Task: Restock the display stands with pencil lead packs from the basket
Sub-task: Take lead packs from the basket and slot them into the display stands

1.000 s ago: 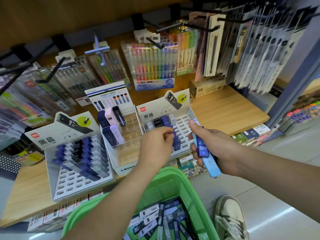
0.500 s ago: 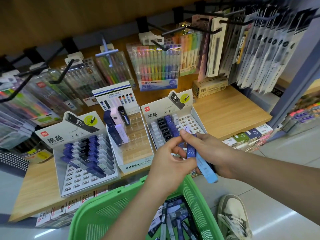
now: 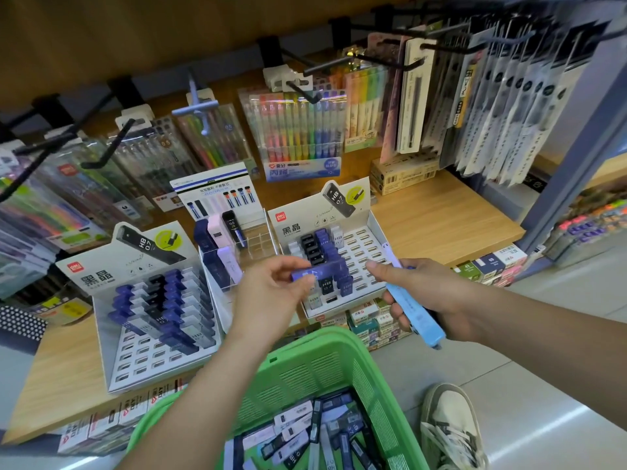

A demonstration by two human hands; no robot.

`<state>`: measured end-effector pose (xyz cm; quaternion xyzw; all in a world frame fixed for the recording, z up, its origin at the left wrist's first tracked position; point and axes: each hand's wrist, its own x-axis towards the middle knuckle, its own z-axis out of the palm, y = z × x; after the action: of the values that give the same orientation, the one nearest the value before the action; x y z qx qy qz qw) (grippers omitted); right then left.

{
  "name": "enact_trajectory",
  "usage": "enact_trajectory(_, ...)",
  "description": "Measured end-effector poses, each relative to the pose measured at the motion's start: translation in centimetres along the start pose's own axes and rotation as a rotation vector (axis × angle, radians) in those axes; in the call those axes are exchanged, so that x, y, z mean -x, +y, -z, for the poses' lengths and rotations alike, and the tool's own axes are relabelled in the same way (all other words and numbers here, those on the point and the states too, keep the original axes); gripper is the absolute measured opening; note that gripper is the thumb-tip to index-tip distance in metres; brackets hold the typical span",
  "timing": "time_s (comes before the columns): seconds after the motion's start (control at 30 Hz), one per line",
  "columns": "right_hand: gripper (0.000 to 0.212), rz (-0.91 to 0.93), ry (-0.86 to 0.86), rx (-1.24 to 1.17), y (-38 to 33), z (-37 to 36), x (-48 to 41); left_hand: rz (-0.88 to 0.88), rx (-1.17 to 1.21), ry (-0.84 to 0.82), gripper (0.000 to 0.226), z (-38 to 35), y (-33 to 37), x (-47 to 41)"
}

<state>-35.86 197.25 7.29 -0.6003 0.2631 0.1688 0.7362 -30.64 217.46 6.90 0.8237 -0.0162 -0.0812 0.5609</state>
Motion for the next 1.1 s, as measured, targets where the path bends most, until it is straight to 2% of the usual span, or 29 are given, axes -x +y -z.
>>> enact_trajectory(0.1,0.051,-0.045,-0.010,-0.006,-0.3,0.7,-0.1,-0.083,-0.144,0.042,0.020,-0.3,0.6,-2.6)
enact_trajectory(0.3,0.017,-0.060,-0.043,-0.085,-0.7,1.4,-0.5,-0.289,-0.382,0.079,0.015,-2.8,2.0,-8.3)
enact_trajectory(0.4,0.010,-0.052,-0.020,-0.133,-0.9,1.7,-0.7,-0.434,-0.559,0.045,0.018,-4.8,2.6,-10.2)
enact_trajectory(0.53,0.013,-0.016,0.005,-0.147,-0.9,1.8,-0.8,-0.495,-0.742,0.011,0.024,-6.9,2.5,-12.4)
enact_trajectory(0.77,0.016,0.035,-0.006,-0.183,-0.9,1.6,-1.0,-0.557,-0.974,-0.065,0.013,-8.2,2.1,-14.1)
enact_trajectory(0.9,0.019,0.040,-0.001,-0.181,-0.7,1.5,-1.0,-0.585,-0.995,-0.056,0.016,-8.2,1.6,-14.4)
enact_trajectory(1.1,0.022,0.031,0.012,-0.200,-0.8,1.6,-0.9,-0.623,-0.847,-0.016,0.013,-8.8,1.1,-14.3)
